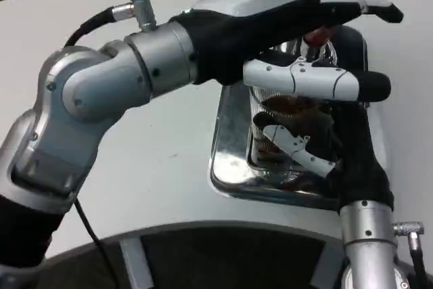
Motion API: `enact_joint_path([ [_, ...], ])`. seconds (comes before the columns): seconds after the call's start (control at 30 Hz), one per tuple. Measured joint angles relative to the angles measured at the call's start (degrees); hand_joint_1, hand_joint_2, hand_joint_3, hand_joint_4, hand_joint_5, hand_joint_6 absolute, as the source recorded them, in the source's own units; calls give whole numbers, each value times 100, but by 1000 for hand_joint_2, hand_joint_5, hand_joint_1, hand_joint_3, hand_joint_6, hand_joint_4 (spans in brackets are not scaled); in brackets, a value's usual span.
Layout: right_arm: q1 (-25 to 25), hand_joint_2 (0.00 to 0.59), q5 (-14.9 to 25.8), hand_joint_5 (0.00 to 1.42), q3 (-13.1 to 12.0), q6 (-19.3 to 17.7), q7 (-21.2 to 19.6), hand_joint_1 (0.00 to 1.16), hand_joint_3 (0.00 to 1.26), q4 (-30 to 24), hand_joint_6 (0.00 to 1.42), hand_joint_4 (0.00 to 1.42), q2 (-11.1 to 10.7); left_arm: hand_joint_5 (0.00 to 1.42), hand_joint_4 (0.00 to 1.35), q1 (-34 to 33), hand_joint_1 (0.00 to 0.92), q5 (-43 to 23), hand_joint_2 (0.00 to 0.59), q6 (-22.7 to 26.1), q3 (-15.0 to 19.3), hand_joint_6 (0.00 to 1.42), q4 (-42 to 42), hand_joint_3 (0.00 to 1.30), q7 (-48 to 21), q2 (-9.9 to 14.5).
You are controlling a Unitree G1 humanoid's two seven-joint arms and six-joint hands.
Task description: Grasp the cup under the faucet to collect the drink, then remove the cup.
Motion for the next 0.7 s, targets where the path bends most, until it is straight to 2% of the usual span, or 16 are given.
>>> enact_joint_path([
  [0.47, 174, 251, -66, 496, -175, -103, -115, 760, 479, -186, 504, 480, 1, 146, 110, 348, 0, -199, 101, -462, 509, 217, -202, 166, 687, -355],
  [0.7, 270, 251, -86, 519, -202, -127, -117, 760, 493, -270, 542, 500, 3, 178, 133, 426, 0, -272, 99, -507, 638, 243, -350, 176, 866, -453],
])
